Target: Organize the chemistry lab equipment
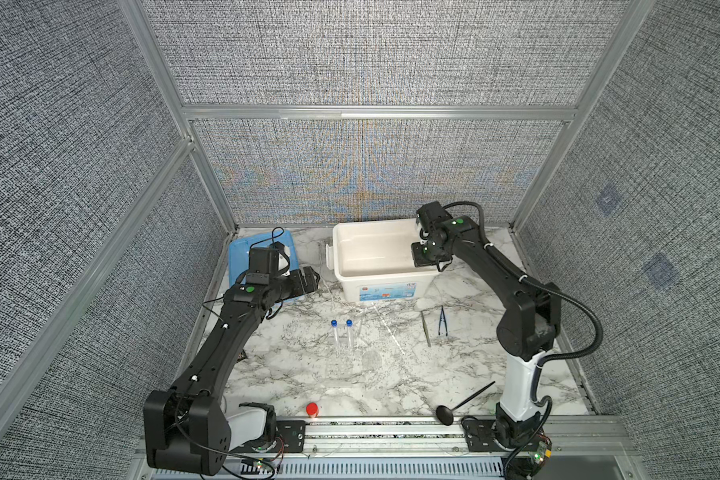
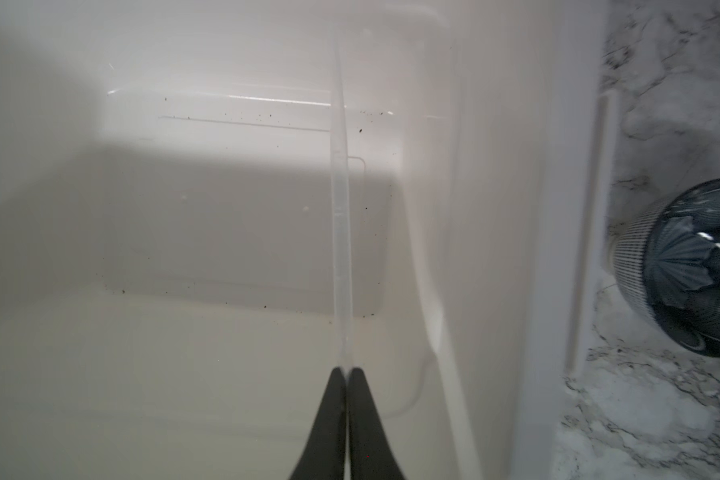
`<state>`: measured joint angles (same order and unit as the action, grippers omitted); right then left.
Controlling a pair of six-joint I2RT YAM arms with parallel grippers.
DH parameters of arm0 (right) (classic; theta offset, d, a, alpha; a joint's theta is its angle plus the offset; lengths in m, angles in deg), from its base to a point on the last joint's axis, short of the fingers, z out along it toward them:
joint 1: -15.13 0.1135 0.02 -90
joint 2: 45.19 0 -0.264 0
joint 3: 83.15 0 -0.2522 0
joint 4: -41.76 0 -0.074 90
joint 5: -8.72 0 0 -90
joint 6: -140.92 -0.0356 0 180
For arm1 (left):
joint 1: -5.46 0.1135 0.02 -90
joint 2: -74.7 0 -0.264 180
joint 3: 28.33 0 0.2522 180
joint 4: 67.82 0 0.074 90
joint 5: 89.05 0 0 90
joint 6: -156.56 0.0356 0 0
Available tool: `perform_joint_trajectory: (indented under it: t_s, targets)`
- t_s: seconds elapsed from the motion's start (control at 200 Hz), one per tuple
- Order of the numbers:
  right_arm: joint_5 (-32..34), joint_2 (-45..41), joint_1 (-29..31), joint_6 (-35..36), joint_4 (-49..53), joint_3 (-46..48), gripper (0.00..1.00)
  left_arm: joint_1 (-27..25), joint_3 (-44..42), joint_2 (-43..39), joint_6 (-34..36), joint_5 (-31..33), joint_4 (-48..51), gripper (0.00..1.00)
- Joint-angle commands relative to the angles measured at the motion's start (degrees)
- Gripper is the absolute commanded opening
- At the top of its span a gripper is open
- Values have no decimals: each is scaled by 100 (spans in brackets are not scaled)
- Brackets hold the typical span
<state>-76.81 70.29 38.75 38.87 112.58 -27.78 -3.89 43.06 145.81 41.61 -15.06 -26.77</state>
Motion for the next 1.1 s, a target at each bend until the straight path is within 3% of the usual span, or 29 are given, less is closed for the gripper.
perform_joint_trajectory:
  t_s: [0.0,0.425,0.82,1.095]
  targets:
    - [-7,256,-19,-26,481,-214,8,1,0,-85,-28,17,-12,98]
    - [130,1563,-74,45,972,-1230,12,-1,-95,-191,36,72,47,98]
    - [93,1929,-85,-39,1062,-1386,15,2,47,-115,-63,-4,35,98]
    - [-7,1741,-51,-64,828,-1231,34,2,44,-110,-10,-34,-3,99]
